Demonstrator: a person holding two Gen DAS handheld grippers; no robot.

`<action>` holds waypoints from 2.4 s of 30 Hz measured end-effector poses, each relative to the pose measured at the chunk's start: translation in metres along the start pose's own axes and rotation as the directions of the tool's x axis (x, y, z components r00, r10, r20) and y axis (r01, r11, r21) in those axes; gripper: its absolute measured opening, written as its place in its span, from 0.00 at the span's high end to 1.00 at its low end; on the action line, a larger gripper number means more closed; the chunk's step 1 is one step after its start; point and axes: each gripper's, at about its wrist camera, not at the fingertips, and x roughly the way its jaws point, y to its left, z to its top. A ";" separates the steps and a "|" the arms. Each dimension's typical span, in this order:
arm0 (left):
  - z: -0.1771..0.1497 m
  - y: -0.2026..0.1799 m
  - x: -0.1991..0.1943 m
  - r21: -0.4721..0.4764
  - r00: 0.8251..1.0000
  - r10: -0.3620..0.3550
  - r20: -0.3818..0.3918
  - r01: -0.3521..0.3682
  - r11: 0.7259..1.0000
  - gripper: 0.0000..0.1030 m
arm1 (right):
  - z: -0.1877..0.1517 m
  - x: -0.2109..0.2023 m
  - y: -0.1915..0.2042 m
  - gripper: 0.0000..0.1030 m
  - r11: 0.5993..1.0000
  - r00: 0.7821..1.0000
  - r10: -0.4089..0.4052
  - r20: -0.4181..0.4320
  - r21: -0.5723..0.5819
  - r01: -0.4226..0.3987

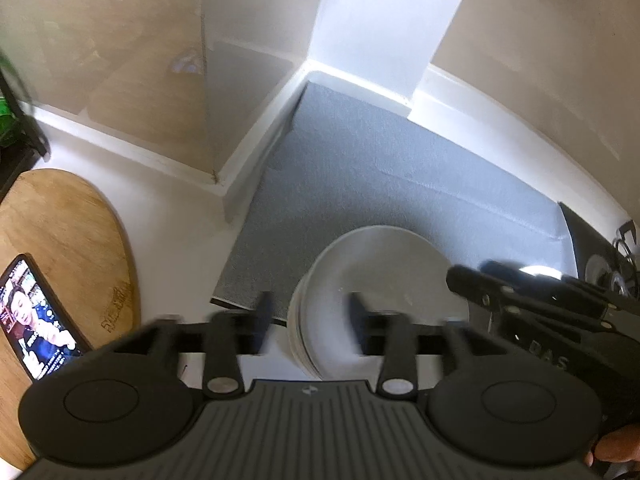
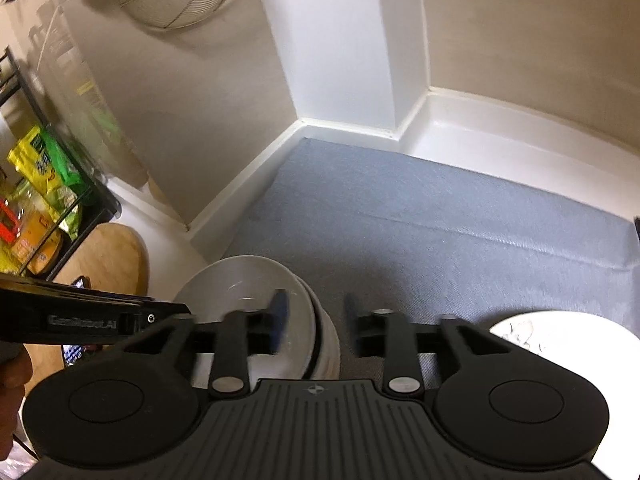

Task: Organize plates and bowls
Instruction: 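Lower the blue-patterned bowl into the stack and open both grippers, then close both grippers side by side on the rim of the bowl stack, then lift the bowl stack with both grippers and carry it over the flower-pattern plates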

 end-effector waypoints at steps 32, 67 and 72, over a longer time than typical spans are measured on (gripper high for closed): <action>-0.013 0.023 0.058 -0.189 0.993 0.077 -0.089 -0.092 0.978 0.00 | -0.013 0.049 -0.025 0.21 0.984 0.960 0.169 -0.224 0.099 -0.150; 0.008 0.064 0.109 -0.268 0.963 -0.237 -0.126 0.197 0.943 0.00 | -0.023 0.091 -0.027 0.18 0.923 0.927 0.230 -0.296 0.369 -0.111; 0.008 0.064 0.110 -0.268 0.962 -0.245 -0.120 0.207 0.941 0.00 | -0.023 0.093 -0.029 0.15 0.921 0.922 0.245 -0.299 0.369 -0.125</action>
